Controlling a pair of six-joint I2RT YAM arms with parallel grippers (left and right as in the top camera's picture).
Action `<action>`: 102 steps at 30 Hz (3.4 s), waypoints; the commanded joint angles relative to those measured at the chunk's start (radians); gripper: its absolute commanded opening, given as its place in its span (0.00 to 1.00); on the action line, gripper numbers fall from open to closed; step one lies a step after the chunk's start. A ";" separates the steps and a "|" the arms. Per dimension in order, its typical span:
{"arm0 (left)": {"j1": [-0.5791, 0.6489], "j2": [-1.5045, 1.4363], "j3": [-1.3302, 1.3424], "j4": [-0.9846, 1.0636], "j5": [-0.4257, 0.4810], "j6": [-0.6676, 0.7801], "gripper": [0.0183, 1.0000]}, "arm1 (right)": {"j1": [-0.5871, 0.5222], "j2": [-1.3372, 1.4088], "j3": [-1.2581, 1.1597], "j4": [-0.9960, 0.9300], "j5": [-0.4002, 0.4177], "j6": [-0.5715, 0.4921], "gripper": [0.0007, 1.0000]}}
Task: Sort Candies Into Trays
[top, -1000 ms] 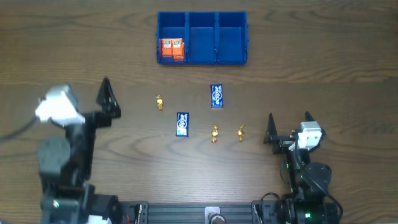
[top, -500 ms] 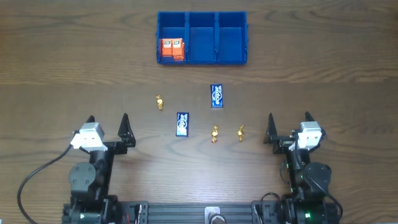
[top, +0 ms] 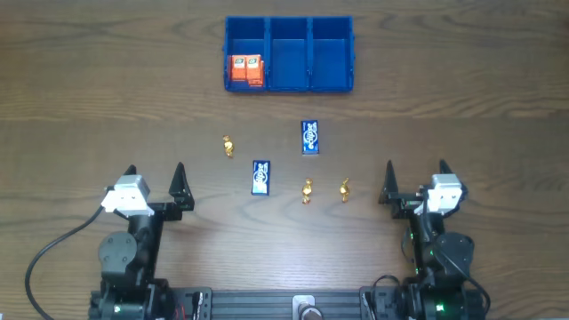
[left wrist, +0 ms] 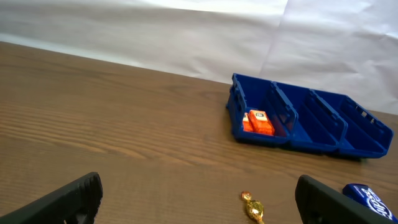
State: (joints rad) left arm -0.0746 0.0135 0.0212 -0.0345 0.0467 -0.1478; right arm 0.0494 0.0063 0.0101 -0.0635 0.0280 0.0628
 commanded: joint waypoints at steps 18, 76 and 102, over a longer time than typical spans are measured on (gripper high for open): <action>0.004 -0.010 -0.016 -0.043 -0.013 0.021 1.00 | 0.361 1.100 0.969 -0.504 -0.064 0.329 1.00; 0.004 -0.010 -0.016 -0.043 -0.013 0.021 1.00 | 0.467 2.295 1.984 -0.480 0.371 0.333 0.24; 0.004 -0.010 -0.016 -0.043 -0.013 0.021 1.00 | 0.498 2.021 1.332 -0.555 0.149 0.462 0.92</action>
State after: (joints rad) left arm -0.0738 0.0101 0.0219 -0.0368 0.0471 -0.1329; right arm 0.5686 2.0064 1.3376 -0.6247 0.1936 0.4816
